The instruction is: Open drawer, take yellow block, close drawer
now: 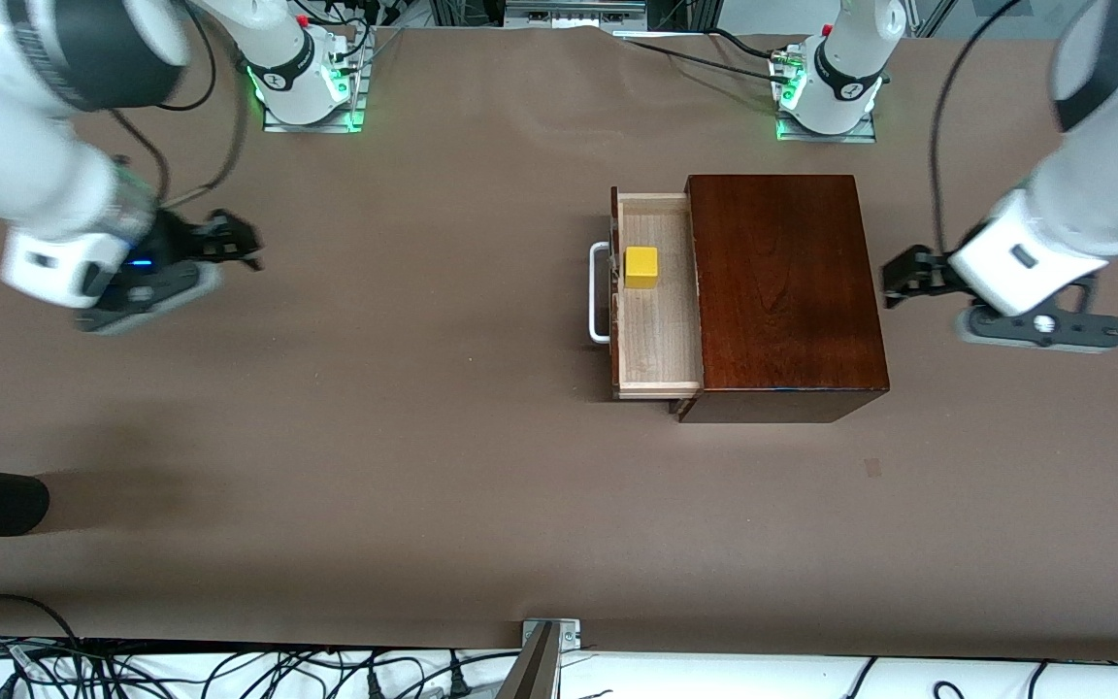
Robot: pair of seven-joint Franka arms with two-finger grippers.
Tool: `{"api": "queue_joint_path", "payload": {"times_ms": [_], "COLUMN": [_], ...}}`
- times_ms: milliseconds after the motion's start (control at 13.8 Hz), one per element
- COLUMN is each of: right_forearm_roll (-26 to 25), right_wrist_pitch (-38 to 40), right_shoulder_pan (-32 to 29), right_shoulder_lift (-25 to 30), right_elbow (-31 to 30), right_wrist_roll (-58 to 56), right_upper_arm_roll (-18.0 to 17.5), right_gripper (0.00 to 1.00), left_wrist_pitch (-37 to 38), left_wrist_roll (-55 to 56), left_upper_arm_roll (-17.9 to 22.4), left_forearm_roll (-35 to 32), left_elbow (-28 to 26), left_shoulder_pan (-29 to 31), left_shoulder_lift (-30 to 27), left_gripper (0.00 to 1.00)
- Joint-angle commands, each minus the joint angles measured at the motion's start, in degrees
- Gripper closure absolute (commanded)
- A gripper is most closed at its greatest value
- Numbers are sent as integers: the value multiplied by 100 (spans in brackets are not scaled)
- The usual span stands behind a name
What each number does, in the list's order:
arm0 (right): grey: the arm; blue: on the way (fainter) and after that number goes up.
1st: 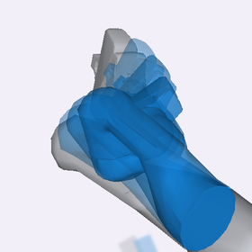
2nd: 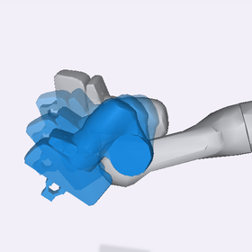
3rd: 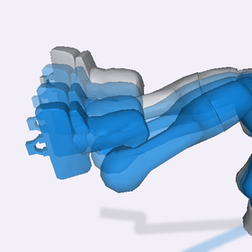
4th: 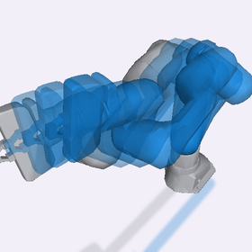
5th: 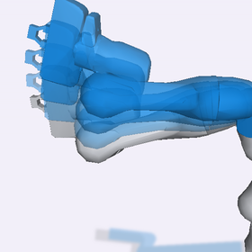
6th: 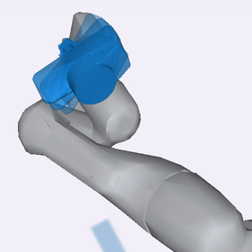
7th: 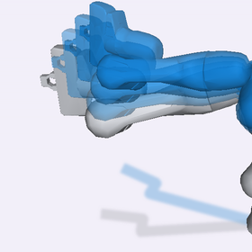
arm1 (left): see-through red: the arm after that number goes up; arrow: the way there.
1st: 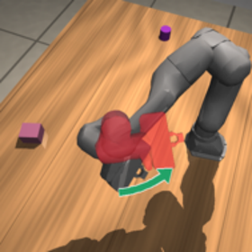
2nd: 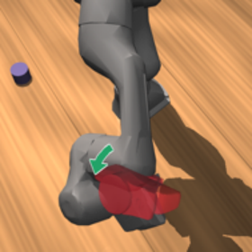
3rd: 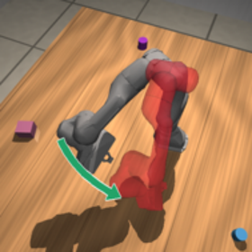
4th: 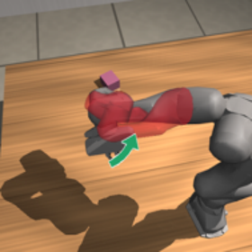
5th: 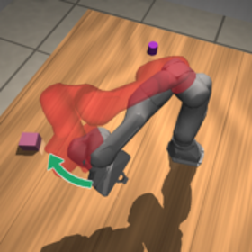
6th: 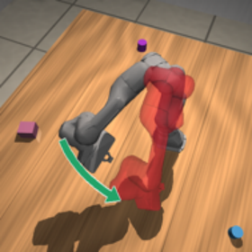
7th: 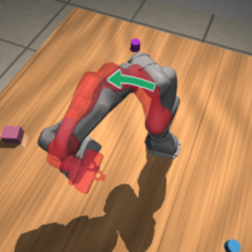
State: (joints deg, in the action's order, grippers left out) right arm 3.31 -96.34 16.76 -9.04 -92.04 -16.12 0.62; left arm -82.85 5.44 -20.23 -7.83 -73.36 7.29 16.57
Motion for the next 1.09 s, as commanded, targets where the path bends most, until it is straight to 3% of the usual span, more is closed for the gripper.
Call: {"api": "queue_joint_path", "payload": {"times_ms": [0, 145, 217, 362, 507, 652, 796, 1014], "right_forearm_roll": [56, 48, 39, 39, 4, -75, -417, -497], "right_wrist_pitch": [-25, -139, -253, -717, -1148, -1308, -1431, -1493], "right_shoulder_pan": [904, 1625, 1985, 2540, 3050, 3472, 3685, 3931], "right_shoulder_lift": [-325, -702, -913, -1396, -1766, -2170, -2504, -3110], "right_elbow": [238, 615, 808, 1187, 1433, 1758, 2179, 2830], "right_wrist_roll": [-146, -137, -128, -137, -172, -172, -416, -725], "right_upper_arm_roll": [35, 35, 35, 35, 35, 44, 35, 35], "right_gripper": [0, 0, 0, 0, 0, 0, 0, 0], "left_wrist_pitch": [76, 6, -81, -912, -1766, -2093, -2078, -1972], "left_wrist_roll": [-455, -702, -711, -711, -711, -694, -650, -641], "left_upper_arm_roll": [-34, 114, 498, 1264, 1503, 1854, 1856, 1803], "left_forearm_roll": [124, 141, 315, 615, 625, 599, 598, 616], "left_elbow": [-3, -116, -221, -1393, -2371, -3023, -3035, -2930], "left_shoulder_pan": [254, 282, 186, -332, -465, -842, -852, -835], "left_shoulder_lift": [-40, -75, -180, -950, -1523, -1920, -1878, -1816], "left_gripper": [0, 0, 0, 0, 0, 0, 0, 0]}}
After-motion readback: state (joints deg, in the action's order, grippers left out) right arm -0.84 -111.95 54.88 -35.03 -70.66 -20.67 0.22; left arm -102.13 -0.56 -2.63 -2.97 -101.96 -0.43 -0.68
